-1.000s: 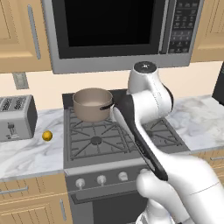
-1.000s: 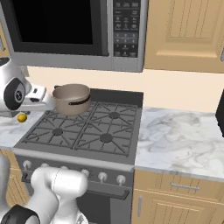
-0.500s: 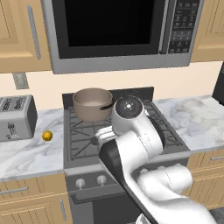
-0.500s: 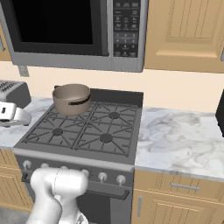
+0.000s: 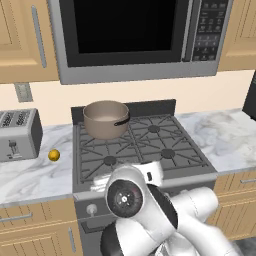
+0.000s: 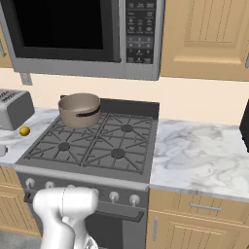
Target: Turn on the burner for the pot on the stove. Wait thirty seconds for the pot to heat up. Then add the lemon to the pot.
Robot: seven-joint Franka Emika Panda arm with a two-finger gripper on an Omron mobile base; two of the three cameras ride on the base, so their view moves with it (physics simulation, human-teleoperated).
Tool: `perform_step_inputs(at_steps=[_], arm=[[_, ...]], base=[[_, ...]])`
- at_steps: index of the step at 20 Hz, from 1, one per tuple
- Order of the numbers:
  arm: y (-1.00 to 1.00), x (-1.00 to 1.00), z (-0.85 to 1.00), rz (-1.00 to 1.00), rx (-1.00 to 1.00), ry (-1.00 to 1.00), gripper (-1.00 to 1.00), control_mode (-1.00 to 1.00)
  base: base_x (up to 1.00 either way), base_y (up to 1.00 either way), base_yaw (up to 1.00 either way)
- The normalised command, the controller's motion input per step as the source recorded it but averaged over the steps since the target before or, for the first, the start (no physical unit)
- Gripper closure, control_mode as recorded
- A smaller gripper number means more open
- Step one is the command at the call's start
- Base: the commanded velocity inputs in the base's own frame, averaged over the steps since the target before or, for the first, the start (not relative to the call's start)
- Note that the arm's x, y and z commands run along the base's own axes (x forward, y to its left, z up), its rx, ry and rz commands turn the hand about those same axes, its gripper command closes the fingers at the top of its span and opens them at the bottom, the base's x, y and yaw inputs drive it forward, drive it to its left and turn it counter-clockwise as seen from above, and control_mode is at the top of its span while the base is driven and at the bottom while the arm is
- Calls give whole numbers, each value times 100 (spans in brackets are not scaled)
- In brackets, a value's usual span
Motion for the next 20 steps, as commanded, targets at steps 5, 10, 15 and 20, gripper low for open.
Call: perform_step_inputs(at_steps=[5, 10, 15, 20], arm=[[14, -33, -46, 0, 0, -36, -100, -100], [1, -14, -61, -2, 0, -27, -100, -100], [-2, 0, -79, -3, 0, -20, -100, -100], [-20, 0, -70, 0, 0, -15, -100, -100]], base=[[0, 0, 0], [0, 0, 0], [0, 0, 0], [0, 0, 0]])
